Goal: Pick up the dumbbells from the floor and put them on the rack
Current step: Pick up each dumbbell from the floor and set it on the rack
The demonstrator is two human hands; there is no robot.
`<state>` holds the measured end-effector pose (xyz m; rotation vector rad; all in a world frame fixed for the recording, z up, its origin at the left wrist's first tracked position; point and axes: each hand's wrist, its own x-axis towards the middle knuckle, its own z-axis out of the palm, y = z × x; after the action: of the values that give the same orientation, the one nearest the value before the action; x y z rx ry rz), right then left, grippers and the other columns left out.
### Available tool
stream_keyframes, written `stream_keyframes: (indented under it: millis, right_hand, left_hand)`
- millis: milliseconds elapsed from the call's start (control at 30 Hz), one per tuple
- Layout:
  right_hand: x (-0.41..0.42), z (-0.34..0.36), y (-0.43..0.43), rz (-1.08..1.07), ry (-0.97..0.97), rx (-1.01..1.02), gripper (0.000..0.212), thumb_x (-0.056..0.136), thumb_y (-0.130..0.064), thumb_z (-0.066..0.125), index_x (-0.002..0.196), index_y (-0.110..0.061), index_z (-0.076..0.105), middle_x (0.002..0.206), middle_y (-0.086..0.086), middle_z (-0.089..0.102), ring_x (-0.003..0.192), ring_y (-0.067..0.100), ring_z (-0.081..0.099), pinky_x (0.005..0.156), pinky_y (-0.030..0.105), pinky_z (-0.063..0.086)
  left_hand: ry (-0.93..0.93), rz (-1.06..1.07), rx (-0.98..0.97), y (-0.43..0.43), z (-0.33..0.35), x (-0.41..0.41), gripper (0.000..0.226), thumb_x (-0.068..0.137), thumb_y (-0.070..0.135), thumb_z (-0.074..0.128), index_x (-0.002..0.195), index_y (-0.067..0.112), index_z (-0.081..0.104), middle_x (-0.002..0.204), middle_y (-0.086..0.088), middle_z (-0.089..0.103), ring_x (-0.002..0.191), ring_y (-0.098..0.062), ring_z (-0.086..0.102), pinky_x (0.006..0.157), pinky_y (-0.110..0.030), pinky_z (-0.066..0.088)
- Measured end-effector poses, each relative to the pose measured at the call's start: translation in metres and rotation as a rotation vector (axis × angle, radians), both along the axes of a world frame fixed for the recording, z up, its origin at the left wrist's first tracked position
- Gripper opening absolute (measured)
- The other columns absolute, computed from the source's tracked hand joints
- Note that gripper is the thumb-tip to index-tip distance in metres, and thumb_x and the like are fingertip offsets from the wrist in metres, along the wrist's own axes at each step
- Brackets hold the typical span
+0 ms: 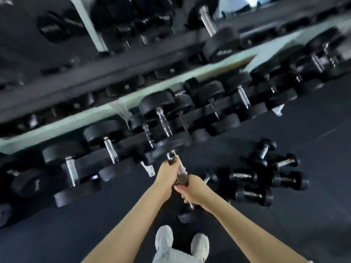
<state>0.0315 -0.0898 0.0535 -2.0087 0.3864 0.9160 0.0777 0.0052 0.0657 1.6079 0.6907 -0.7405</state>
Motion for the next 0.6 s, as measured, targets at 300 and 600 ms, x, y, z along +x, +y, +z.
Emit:
stream_keyframes:
  millis: [300, 600]
  right_hand:
    - [0.118, 0.097, 0.071, 0.127, -0.162, 0.029, 0.031, 0.087, -0.034, 0.057, 0.094, -0.005, 0.065, 0.077, 0.008, 0.065, 0.076, 0.031, 0.067, 0.083, 0.048, 0.057]
    - [0.244, 0.120, 0.221, 0.028, -0.156, 0.153, 0.020, 0.091, -0.023, 0.056, 0.075, -0.012, 0.057, 0.062, 0.004, 0.058, 0.050, 0.017, 0.056, 0.050, 0.024, 0.045]
  left_hand:
    - [-0.196, 0.145, -0.007, 0.078, 0.092, 0.099, 0.025, 0.095, 0.036, 0.048, 0.085, 0.016, 0.059, 0.111, -0.020, 0.067, 0.106, -0.035, 0.064, 0.097, -0.051, 0.050]
    - [-0.289, 0.084, 0.091, 0.222, 0.118, 0.230, 0.032, 0.096, 0.036, 0.046, 0.103, 0.008, 0.058, 0.101, -0.011, 0.066, 0.101, -0.029, 0.064, 0.094, -0.042, 0.052]
